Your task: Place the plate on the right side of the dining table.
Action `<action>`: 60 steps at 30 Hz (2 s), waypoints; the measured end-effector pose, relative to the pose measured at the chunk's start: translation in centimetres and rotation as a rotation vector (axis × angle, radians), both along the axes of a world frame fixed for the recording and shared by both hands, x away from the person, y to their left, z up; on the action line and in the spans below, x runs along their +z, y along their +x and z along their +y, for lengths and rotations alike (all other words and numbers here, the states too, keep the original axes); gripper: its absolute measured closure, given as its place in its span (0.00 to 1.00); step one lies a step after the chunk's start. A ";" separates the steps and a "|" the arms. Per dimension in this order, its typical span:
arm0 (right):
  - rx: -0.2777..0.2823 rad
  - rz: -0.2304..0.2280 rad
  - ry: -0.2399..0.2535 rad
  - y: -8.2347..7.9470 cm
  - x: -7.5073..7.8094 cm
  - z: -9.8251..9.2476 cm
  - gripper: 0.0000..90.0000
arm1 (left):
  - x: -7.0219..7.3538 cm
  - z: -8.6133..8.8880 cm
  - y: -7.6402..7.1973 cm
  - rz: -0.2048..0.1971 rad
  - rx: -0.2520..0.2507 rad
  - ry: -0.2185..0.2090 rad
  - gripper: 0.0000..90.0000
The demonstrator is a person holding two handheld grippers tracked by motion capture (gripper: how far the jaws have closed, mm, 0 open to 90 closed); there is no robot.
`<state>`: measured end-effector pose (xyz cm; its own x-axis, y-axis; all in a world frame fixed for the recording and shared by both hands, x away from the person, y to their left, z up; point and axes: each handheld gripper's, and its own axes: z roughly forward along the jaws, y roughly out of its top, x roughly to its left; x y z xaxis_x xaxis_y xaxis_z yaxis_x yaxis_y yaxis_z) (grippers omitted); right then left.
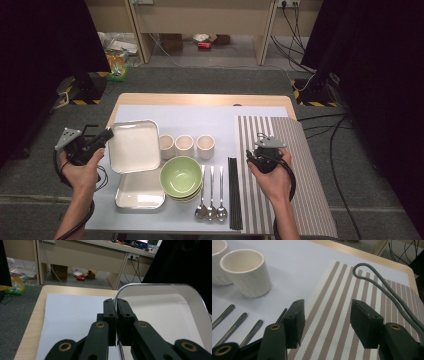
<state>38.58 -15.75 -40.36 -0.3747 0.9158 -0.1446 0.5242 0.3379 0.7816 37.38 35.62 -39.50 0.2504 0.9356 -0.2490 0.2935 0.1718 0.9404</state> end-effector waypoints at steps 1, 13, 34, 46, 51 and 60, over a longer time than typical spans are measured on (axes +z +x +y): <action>-0.004 0.003 0.000 0.0 0.1 0.0 0.51 | 0.1 0.0 0.1 -0.002 -0.001 0.002 0.96; 0.009 -0.012 0.005 0.4 0.8 0.9 0.51 | 1.3 -1.5 1.6 -0.038 -0.013 0.007 0.96; 0.018 -0.031 0.015 0.8 1.5 1.6 0.51 | 2.4 -3.7 3.6 -0.074 -0.037 0.008 0.96; 0.028 -0.046 0.017 0.9 1.8 1.9 0.51 | 2.8 -4.7 4.3 -0.085 -0.050 0.013 0.96; 0.033 -0.049 0.022 1.0 2.0 2.3 0.51 | 3.0 -5.4 4.6 -0.091 -0.058 0.018 0.96; 0.040 -0.059 0.026 1.2 2.4 2.7 0.51 | 3.3 -6.3 5.1 -0.097 -0.073 0.027 0.96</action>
<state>39.74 -13.06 -37.96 -0.4031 0.9039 -0.1434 0.4635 0.3367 0.8196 42.49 29.29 -36.15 0.3399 0.9199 -0.1955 0.2117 0.1277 0.9690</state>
